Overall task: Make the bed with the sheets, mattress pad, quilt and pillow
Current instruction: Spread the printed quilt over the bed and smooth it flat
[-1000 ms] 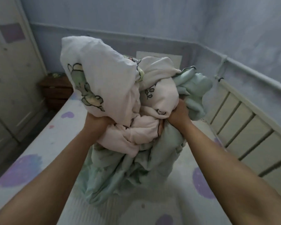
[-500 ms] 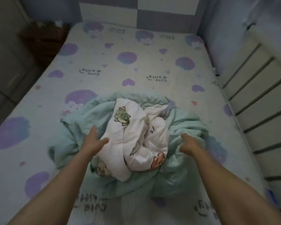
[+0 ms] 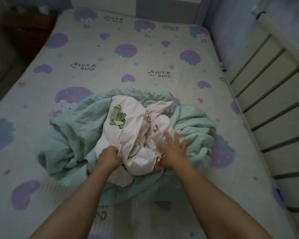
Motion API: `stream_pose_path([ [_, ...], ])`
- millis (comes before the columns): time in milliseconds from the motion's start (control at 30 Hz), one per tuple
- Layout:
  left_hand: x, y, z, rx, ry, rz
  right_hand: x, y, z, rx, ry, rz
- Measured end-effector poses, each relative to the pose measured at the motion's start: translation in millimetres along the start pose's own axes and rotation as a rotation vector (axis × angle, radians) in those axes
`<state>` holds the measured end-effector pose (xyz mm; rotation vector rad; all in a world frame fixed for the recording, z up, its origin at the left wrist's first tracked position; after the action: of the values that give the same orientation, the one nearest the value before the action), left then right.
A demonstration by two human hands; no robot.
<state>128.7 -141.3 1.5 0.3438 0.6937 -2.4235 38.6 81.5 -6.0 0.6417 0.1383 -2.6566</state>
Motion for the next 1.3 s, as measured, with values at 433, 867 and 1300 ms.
stream_pose_path([
  [433,-21.6,52.6,166.4,-0.401,-0.571,0.099,-9.0,7.2,42.5,0.200,-0.145,0.029],
  [867,-59.1,110.9,254.3,-0.584,-0.791,0.132,-6.1,54.0,113.5,0.955,-0.425,0.064],
  [1300,-98.9,65.5,362.2,-0.746,-0.848,0.042,-123.0,30.4,292.0,0.686,-0.540,0.295],
])
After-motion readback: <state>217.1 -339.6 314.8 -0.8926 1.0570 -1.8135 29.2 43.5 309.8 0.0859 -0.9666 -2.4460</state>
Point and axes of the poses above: each hand's wrist, its own x-axis towards the middle knuckle, its own z-axis out of the back of the hand, y = z × x, the point moved 9 cm from there along x, towards the middle knuckle, and after that the axes turned 3 degrees about x, right-handed, at the moved point
